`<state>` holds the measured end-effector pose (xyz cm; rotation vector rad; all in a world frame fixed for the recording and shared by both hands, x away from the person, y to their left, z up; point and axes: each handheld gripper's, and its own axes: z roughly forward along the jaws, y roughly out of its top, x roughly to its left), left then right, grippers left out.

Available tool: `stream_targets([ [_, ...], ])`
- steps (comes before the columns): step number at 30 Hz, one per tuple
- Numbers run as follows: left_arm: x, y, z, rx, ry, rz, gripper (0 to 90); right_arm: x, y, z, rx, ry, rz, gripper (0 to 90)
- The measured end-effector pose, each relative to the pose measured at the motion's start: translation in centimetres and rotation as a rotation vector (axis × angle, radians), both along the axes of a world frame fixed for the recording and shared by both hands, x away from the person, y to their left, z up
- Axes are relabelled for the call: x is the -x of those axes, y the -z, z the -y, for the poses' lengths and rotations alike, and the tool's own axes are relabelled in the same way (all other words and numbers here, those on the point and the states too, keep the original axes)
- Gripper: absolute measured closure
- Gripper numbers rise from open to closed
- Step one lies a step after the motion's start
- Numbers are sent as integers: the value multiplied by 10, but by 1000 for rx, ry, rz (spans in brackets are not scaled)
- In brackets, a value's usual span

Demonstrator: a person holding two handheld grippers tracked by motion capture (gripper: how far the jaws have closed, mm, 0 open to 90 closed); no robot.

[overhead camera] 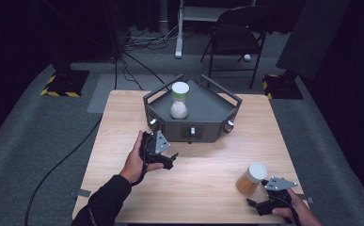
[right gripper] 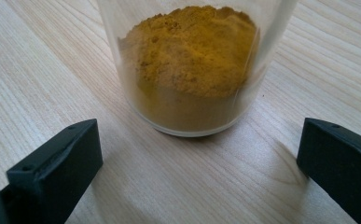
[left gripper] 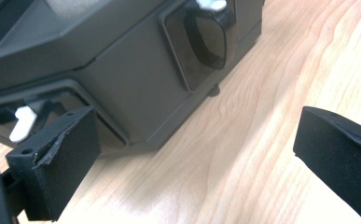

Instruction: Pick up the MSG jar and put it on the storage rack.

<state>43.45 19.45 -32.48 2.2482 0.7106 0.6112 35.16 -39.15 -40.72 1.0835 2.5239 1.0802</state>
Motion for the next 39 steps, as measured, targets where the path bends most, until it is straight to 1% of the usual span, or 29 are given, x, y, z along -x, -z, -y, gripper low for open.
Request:
stream_targets([
  [3, 3, 2, -1, -5, -8, -11, 7, 0, 0, 0, 0, 0, 0, 0],
  [4, 4, 2, -2, 0, -15, -27, 7, 0, 0, 0, 0, 0, 0, 0],
  [7, 8, 5, -5, 15, -25, -49, 7, 0, 0, 0, 0, 1, 0, 0],
  [9, 11, 6, -4, -7, -20, -54, 7, 0, 0, 0, 0, 1, 0, 0],
  [11, 14, 8, -6, -6, -21, -62, 7, 0, 0, 0, 1, 1, 0, 0],
  [13, 17, 9, -8, -14, -32, -62, 7, 0, 0, 0, 0, 3, 0, 0],
  [15, 19, 10, -10, -16, -41, -76, 7, 1, 0, 0, 0, 4, -1, 0],
  [18, 22, 12, -13, -22, -46, -83, 8, 1, 0, 0, 0, 4, -1, 0],
  [19, 22, 12, -13, -22, -46, -83, 8, 1, 0, 0, 0, 4, -1, 0],
  [22, 22, 14, -16, -41, -47, -94, 8, 1, 0, 0, 0, 4, -1, 0],
  [24, 22, 15, -18, -47, -50, -110, 9, 1, 0, 0, 1, 4, -1, 0],
  [25, 21, 14, -18, -63, -47, -119, 9, 1, 0, 0, 1, 4, -1, 0],
  [27, 22, 16, -20, -80, -43, -120, 10, 1, 0, 0, 0, 4, -1, 0],
  [32, 22, 18, -26, -106, -45, -154, 10, 1, 0, 0, 0, 4, -1, 0],
  [39, 22, 21, -34, -115, -60, -177, 10, 1, 0, 0, 0, 4, -1, 0],
])
